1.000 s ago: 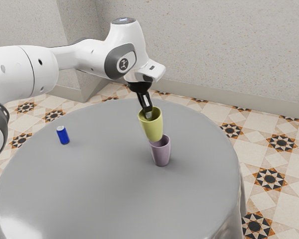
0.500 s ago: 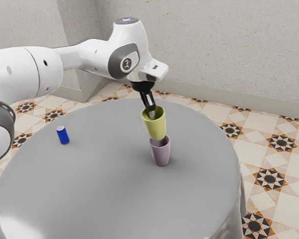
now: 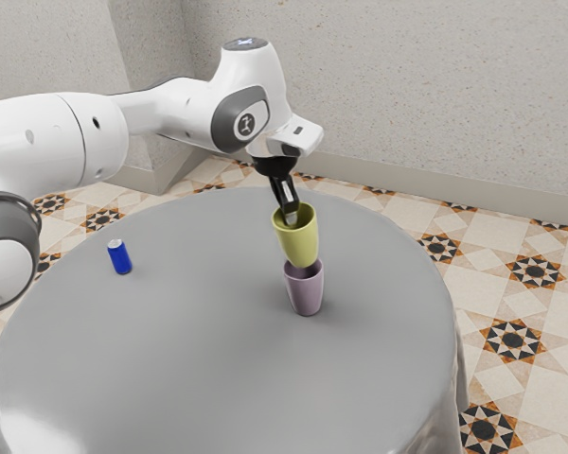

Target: Place the left cup onto the right cup

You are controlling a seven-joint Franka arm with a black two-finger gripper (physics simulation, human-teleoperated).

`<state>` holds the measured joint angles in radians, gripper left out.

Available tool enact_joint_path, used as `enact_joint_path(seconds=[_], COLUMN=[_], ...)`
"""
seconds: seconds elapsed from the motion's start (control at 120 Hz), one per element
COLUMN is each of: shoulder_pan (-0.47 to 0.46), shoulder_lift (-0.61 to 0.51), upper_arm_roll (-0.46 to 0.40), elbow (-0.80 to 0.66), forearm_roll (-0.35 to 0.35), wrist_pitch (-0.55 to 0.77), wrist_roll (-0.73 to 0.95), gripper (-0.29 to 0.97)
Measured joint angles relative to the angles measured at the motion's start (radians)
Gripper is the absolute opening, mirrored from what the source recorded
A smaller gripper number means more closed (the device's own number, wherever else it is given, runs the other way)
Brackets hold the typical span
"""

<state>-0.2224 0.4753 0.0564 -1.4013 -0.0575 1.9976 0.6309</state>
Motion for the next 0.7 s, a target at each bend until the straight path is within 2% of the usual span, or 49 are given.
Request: enact_joint_path(seconds=[0.7], shoulder_pan=[0.018], shoulder_lift=[0.028], upper_arm_roll=[-0.011], elbow=[0.006], forearm_roll=[0.006], wrist_pitch=[0.002], wrist_roll=[0.000], gripper=[-0.11])
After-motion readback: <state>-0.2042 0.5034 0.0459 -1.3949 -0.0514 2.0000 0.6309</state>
